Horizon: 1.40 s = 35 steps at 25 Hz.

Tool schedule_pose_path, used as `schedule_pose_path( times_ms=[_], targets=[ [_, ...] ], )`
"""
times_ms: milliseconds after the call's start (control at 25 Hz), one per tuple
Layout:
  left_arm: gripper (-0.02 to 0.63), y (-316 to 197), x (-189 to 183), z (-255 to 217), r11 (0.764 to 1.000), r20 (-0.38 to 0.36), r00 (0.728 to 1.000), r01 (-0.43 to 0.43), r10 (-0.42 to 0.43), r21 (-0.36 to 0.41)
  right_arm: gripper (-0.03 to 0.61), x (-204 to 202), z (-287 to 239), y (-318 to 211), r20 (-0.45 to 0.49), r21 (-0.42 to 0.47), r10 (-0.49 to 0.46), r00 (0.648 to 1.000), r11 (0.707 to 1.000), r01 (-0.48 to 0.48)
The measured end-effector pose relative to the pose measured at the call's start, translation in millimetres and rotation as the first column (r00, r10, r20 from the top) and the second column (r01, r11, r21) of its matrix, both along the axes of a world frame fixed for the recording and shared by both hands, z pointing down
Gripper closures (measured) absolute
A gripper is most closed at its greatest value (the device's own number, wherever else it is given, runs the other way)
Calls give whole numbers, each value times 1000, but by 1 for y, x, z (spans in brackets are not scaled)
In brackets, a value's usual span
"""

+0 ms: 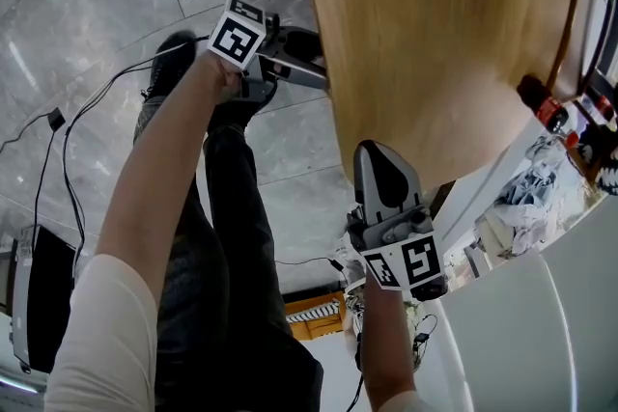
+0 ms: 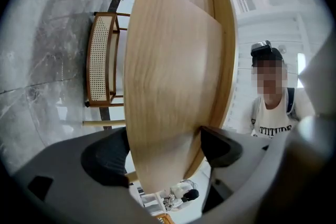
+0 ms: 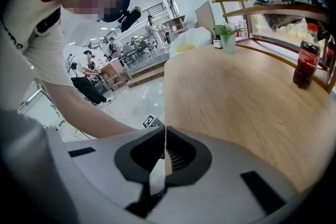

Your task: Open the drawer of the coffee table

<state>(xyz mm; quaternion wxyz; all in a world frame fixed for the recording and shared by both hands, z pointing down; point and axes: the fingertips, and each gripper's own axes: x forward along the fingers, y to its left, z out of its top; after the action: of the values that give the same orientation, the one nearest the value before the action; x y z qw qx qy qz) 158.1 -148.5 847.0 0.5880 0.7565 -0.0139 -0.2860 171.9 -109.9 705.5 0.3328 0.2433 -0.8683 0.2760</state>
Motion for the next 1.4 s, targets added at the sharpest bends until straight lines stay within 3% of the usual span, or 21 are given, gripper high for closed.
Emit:
schedule_pose_path(
  times_ms=[440, 1120, 1400],
  targets=[
    [192, 9, -6, 1, 1000, -3, 1000, 3, -3, -21, 558, 8, 8, 4, -15, -8, 38, 999, 999, -38],
    [186, 82, -61, -1, 997, 17, 998, -67, 67, -36, 558, -26, 18, 42, 26, -38, 99, 995, 995, -98],
    [186, 97, -72, -1, 998, 9, 999, -45, 45, -39, 558, -38, 24, 60, 28, -51, 102, 994, 994, -101]
  ],
)
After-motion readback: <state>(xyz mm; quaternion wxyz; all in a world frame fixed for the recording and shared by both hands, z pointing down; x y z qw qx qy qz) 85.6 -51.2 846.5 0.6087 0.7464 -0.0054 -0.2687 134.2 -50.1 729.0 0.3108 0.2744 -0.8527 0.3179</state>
